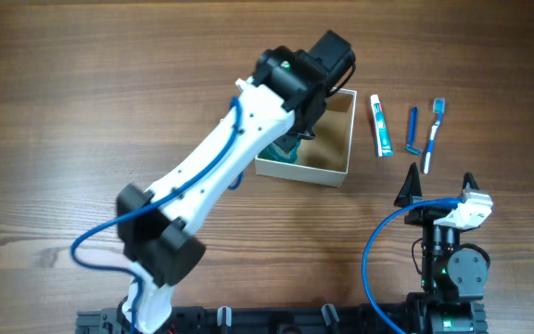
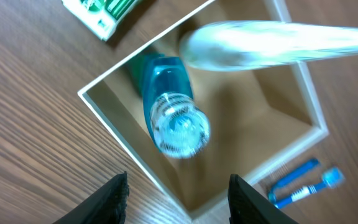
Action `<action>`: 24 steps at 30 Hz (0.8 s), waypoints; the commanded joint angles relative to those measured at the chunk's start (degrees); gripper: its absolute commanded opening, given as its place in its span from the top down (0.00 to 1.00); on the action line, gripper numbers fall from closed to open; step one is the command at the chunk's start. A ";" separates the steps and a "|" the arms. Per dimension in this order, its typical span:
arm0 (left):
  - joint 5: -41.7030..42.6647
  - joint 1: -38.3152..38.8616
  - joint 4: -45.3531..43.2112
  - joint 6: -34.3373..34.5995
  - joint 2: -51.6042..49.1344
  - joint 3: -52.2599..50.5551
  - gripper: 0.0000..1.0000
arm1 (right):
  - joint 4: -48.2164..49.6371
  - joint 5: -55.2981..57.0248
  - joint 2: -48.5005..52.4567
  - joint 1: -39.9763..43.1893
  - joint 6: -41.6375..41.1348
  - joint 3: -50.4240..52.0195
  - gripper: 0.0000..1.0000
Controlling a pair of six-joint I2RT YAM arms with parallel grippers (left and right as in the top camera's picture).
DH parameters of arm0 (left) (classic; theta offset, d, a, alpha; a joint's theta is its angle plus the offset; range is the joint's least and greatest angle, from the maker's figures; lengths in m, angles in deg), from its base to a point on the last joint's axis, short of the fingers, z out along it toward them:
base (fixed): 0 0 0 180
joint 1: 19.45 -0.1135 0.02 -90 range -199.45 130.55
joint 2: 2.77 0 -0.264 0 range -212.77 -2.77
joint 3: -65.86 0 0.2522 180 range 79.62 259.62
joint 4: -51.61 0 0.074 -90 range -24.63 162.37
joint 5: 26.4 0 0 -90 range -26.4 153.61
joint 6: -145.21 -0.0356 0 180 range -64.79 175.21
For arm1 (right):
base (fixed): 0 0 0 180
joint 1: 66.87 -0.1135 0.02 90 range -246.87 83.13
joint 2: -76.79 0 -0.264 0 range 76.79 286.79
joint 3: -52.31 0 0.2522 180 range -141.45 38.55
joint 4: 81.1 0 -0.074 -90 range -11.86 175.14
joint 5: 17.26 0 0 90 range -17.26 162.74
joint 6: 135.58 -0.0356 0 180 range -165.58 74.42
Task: Pack container
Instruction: 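Lower the mouthwash bottle into the box beside the tube, then open the left gripper and move it over the green soap bar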
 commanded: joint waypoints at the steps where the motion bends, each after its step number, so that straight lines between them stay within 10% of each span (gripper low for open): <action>1: -1.57 -0.22 0.15 -9.40 4.92 -0.31 0.47 | 0.07 -0.28 -0.61 0.09 -1.03 0.09 0.00; 24: -8.02 -17.44 14.64 -36.24 14.88 -0.90 0.44 | 0.07 -0.28 -0.61 0.09 -1.01 0.09 0.00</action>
